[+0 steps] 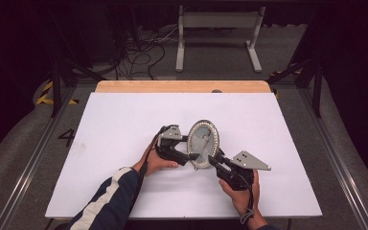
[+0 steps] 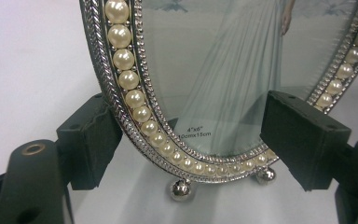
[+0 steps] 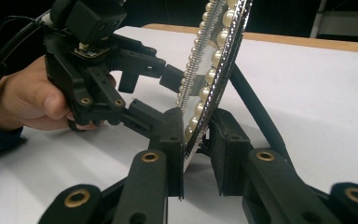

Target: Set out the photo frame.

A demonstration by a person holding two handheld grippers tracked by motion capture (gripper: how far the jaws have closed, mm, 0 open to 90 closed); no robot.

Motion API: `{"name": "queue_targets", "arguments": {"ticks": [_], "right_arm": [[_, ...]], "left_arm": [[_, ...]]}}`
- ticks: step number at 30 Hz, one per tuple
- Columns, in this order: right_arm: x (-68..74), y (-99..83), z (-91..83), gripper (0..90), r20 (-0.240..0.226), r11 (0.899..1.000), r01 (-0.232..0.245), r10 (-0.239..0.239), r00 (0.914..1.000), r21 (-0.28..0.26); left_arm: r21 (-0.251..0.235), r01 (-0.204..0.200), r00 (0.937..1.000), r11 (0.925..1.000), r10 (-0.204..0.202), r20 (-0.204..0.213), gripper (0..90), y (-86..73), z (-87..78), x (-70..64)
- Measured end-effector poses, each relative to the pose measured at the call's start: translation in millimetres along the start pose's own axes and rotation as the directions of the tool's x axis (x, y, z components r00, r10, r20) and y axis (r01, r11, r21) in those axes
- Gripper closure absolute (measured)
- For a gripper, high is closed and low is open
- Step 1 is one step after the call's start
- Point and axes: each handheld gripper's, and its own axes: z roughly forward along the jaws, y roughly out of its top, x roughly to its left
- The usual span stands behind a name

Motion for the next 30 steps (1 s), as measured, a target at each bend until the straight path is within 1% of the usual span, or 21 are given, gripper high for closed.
{"name": "queue_targets", "arguments": {"ticks": [3,4,6,7,9,10,11,13,15,17,18,19,20,21,23,24,25,26,27,29,30], "right_arm": [[-3.8,0.7,0.1,76.7,-0.001,1.000,-0.004,0.004,1.0000,0.001],[-5.1,1.0,-0.2,76.7,0.000,1.000,-0.005,0.005,1.0000,0.004],[-7.3,1.7,-0.6,76.7,-0.003,1.000,-0.012,0.012,0.9999,0.010],[-9.6,2.3,-1.0,76.7,-0.003,1.000,-0.018,0.018,0.9998,0.016],[-12.7,2.9,-1.3,76.6,0.005,1.000,-0.013,0.013,0.9999,0.017],[-14.0,3.2,-1.5,76.6,0.007,1.000,-0.023,0.022,0.9997,0.021],[-16.4,3.6,-1.3,76.6,0.004,0.999,-0.030,0.030,0.9995,0.022],[-19.1,3.5,-1.3,76.6,0.002,0.999,-0.040,0.040,0.9992,0.023],[-19.4,3.7,-1.4,76.6,-0.003,0.999,-0.042,0.042,0.9991,0.023],[-18.6,4.1,-1.2,76.4,-0.001,0.999,-0.037,0.037,0.9993,0.021],[-18.2,4.1,-1.4,76.3,0.001,0.999,-0.037,0.037,0.9993,0.021],[-16.3,3.8,-3.6,76.4,0.014,1.000,-0.024,0.024,0.9996,0.006],[-16.3,3.8,-3.6,76.4,0.014,1.000,-0.024,0.024,0.9996,0.006],[-15.6,3.8,-6.0,76.6,0.019,1.000,-0.019,0.019,0.9996,-0.004],[-15.9,4.9,-11.9,77.8,0.027,1.000,-0.013,0.014,0.9995,-0.028],[-15.9,6.1,-15.9,78.8,0.039,0.999,-0.007,0.008,0.9992,-0.040],[-15.8,7.1,-18.6,79.1,0.045,0.999,0.000,0.002,0.9990,-0.045],[-16.2,7.7,-20.3,79.1,0.045,0.998,0.003,-0.001,0.9990,-0.058],[-16.5,8.2,-21.6,79.1,0.044,0.998,0.002,0.001,0.9990,-0.060],[-16.8,8.5,-21.2,79.6,0.046,0.998,0.004,-0.001,0.9989,-0.056],[-16.8,8.5,-20.2,80.1,0.049,0.999,0.003,-0.001,0.9988,-0.050]], "left_arm": [[0.009,0.006,1.0000,0.9999,-0.006,0.006,22.6,-0.6,-3.9,-1.4],[0.010,0.018,0.9998,0.9998,-0.018,0.008,22.8,-0.8,-4.6,-3.1],[0.020,0.014,0.9999,0.9997,-0.014,0.003,22.5,-1.3,-6.4,-5.9],[0.019,0.012,0.9999,0.9997,-0.012,-0.007,22.9,-1.6,-6.7,-7.6],[0.036,0.001,0.9999,0.9994,0.000,-0.014,23.1,-1.9,-8.1,-12.3],[0.038,0.006,0.9998,0.9992,-0.006,-0.020,23.1,-2.0,-9.0,-15.0],[0.036,0.000,0.9998,0.9993,0.001,-0.018,23.2,-1.8,-9.7,-14.9],[0.036,0.000,0.9999,0.9994,0.001,-0.016,23.1,-1.9,-10.5,-15.2],[0.014,0.006,0.9994,0.9999,-0.006,-0.034,22.7,-2.3,-10.4,-14.8],[0.005,0.014,0.9992,0.9999,-0.014,-0.038,20.1,-2.1,-10.4,-14.6],[-0.010,0.010,0.9983,0.9999,-0.011,-0.058,20.1,-1.4,-11.3,-13.3],[-0.023,0.013,0.9973,0.9996,-0.015,-0.072,19.4,-0.9,-12.3,-12.6],[-0.039,0.018,0.9967,0.9991,-0.021,-0.078,19.4,-0.6,-13.7,-11.2],[-0.053,0.028,0.9966,0.9982,-0.032,-0.076,19.6,-0.1,-15.1,-9.2],[-0.069,0.033,0.9954,0.9971,-0.039,-0.087,19.4,1.6,-18.2,-7.1],[-0.084,0.043,0.9956,0.9955,-0.050,-0.079,20.2,2.2,-19.1,-6.3],[-0.087,0.043,0.9957,0.9952,-0.050,-0.078,20.7,3.0,-19.8,-6.2],[-0.084,0.036,0.9952,0.9958,-0.043,-0.087,20.7,4.0,-19.7,-6.4],[-0.087,0.034,0.9957,0.9956,-0.042,-0.083,20.9,4.4,-18.9,-6.8],[-0.084,0.039,0.9963,0.9957,-0.046,-0.072,22.0,5.4,-16.6,-8.8],[-0.073,0.028,0.9965,0.9969,-0.034,-0.076,22.4,5.7,-15.5,-9.7]]}}
